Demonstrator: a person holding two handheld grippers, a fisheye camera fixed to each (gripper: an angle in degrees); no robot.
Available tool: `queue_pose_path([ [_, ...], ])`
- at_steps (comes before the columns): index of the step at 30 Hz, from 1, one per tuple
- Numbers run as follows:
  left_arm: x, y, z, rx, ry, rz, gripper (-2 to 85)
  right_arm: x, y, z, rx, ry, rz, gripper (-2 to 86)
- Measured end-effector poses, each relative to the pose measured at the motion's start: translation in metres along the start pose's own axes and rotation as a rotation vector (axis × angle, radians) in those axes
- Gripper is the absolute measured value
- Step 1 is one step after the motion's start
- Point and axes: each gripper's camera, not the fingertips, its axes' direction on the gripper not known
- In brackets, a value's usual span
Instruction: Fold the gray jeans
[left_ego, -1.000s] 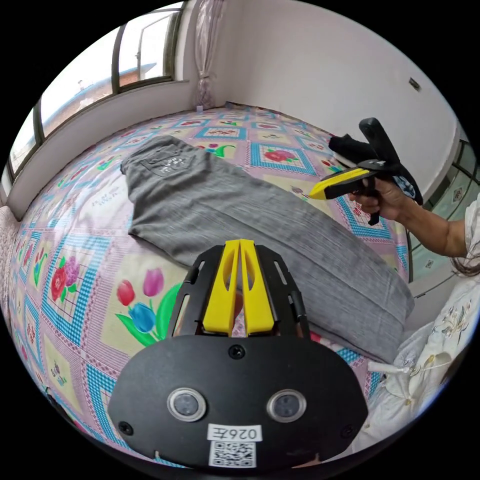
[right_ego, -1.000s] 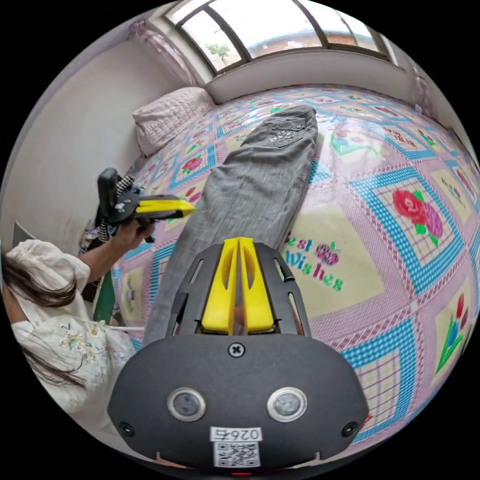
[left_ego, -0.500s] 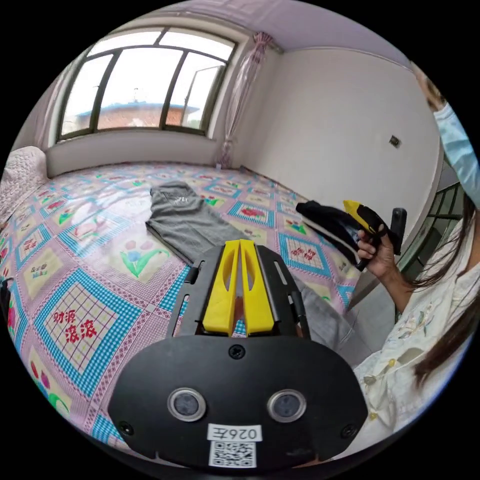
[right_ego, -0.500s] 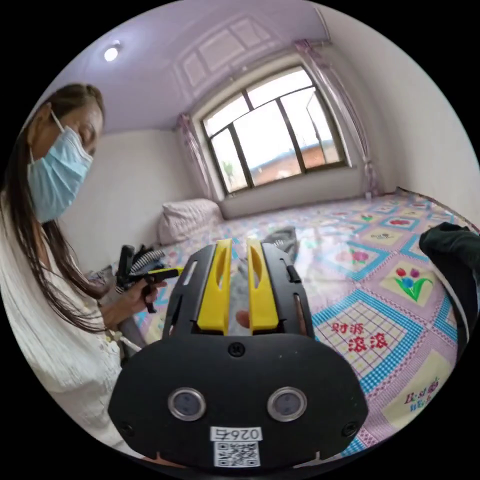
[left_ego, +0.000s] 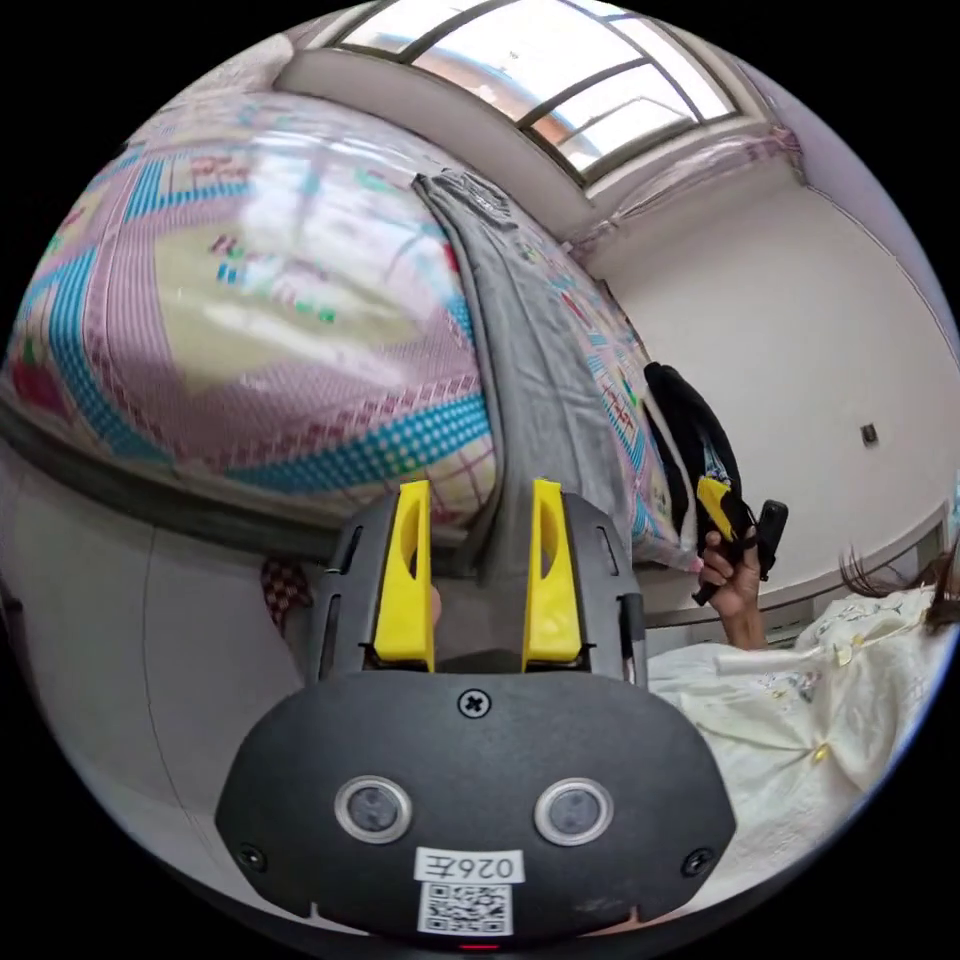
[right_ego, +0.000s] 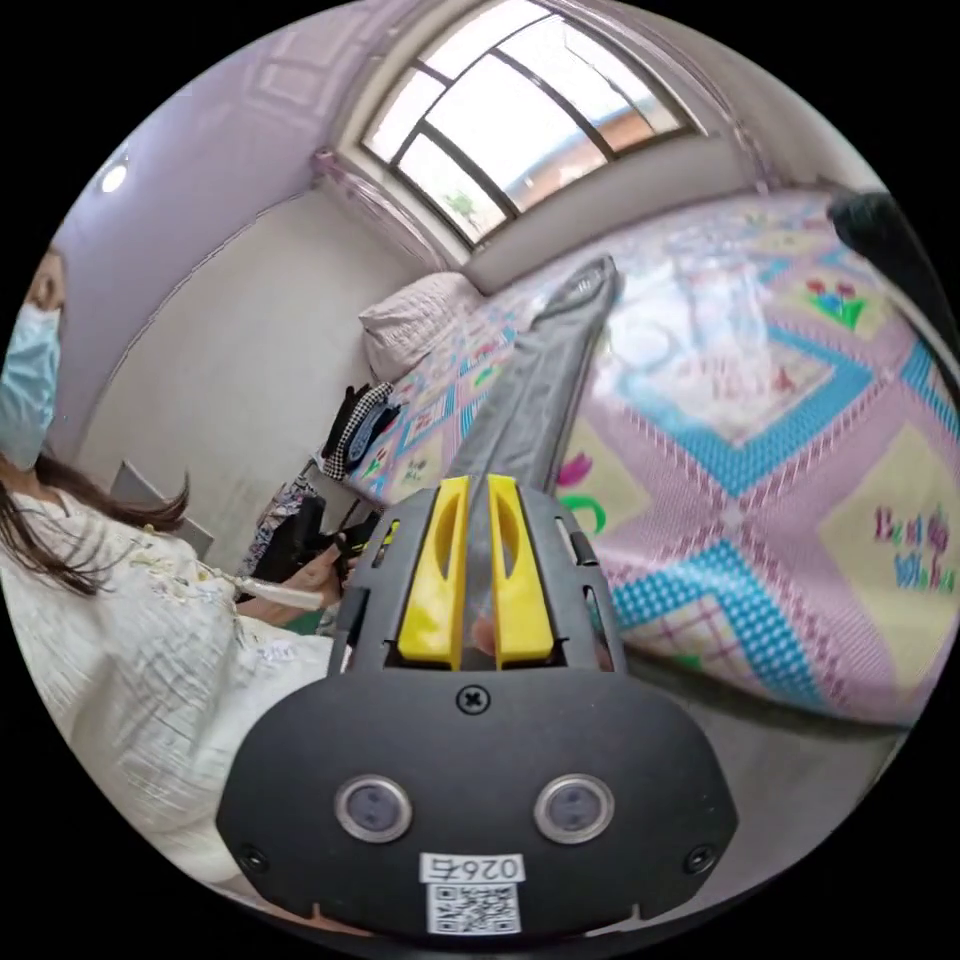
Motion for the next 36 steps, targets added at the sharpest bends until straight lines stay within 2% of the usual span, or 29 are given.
queue_pose_path([
  [5, -0.032, 0.010, 0.019, 0.016, 0.054, -0.091, 25.2, 0.044, 0.021, 0.043, -0.196, -0.031, 0.189, 9.1],
  [9, -0.046, -0.006, 0.021, 0.020, 0.057, -0.068, 30.6, 0.070, 0.016, 0.059, -0.249, -0.101, 0.278, 9.9],
  [16, -0.075, -0.033, 0.028, -0.003, 0.229, -0.031, 27.5, 0.107, -0.001, 0.087, -0.262, -0.218, 0.415, 11.4],
  [21, -0.072, -0.055, 0.038, -0.087, 0.274, 0.039, 25.7, 0.097, -0.026, 0.108, -0.287, -0.179, 0.376, 12.8],
  [23, -0.074, -0.064, 0.043, -0.133, 0.234, 0.049, 28.1, 0.096, -0.037, 0.118, -0.291, -0.171, 0.373, 12.7],
  [25, -0.076, -0.074, 0.040, -0.153, 0.102, 0.073, 31.0, 0.098, -0.044, 0.122, -0.291, -0.167, 0.375, 12.3],
  [27, -0.082, -0.081, 0.034, -0.149, 0.081, 0.082, 31.5, 0.102, -0.051, 0.122, -0.277, -0.165, 0.384, 11.8],
  [29, -0.089, -0.087, 0.028, -0.155, 0.105, 0.083, 30.9, 0.109, -0.060, 0.122, -0.277, -0.180, 0.399, 9.6],
  [30, -0.095, -0.091, 0.023, -0.158, 0.120, 0.080, 26.5, 0.111, -0.062, 0.123, -0.280, -0.187, 0.398, 8.8],
  [31, -0.102, -0.094, 0.019, -0.165, 0.158, 0.083, 22.3, 0.114, -0.067, 0.125, -0.296, -0.219, 0.390, 4.2],
  [34, -0.124, -0.103, 0.010, -0.244, 0.377, 0.032, 11.3, 0.113, -0.079, 0.120, -0.329, -0.292, 0.364, -0.3],
  [36, -0.134, -0.105, 0.000, -0.278, 0.487, 0.015, 10.4, 0.108, -0.089, 0.109, -0.321, -0.296, 0.330, -0.8],
])
